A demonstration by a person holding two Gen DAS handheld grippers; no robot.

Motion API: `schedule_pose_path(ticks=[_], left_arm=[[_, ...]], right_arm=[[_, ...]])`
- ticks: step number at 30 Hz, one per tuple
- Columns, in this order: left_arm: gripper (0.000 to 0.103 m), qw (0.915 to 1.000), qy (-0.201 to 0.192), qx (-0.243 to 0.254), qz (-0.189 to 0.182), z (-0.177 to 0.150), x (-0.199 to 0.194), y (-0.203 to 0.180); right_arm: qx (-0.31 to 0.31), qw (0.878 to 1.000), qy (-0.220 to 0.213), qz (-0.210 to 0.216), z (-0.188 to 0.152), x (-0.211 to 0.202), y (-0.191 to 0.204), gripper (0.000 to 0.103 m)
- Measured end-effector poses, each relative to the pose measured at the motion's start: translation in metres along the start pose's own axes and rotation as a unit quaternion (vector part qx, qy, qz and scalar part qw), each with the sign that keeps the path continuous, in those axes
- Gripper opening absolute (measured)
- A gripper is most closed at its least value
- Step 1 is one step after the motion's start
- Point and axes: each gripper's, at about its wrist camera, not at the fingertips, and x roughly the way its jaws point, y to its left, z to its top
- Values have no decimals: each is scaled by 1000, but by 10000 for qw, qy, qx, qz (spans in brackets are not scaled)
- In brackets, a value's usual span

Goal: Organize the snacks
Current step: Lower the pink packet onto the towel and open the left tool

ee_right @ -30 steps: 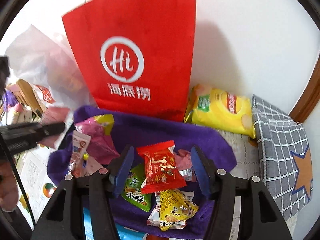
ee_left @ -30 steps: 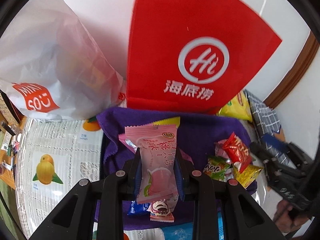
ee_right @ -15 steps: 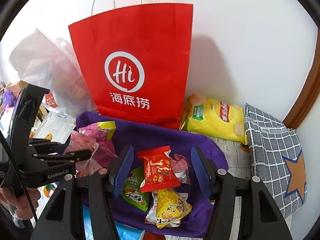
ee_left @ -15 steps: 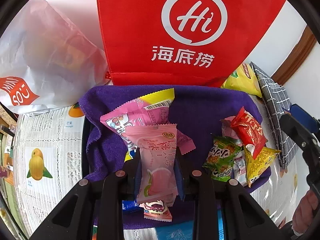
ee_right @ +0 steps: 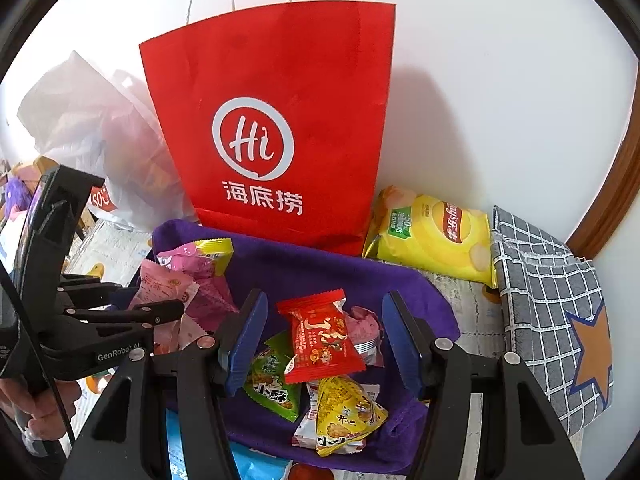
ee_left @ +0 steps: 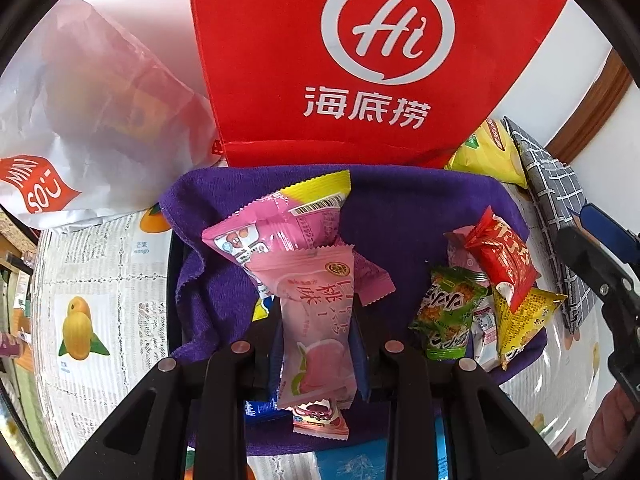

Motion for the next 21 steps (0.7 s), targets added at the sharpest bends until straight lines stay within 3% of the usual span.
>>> schedule_pose_path(ticks=[16, 21], left_arm=[[33, 9999, 90, -31, 80, 1, 2, 2], [47, 9999, 51, -16, 101, 3, 0, 2]], right_arm=[[29, 10000, 83, -41, -1, 5, -1, 60], [16, 9999, 123, -47, -2, 7, 0, 60]])
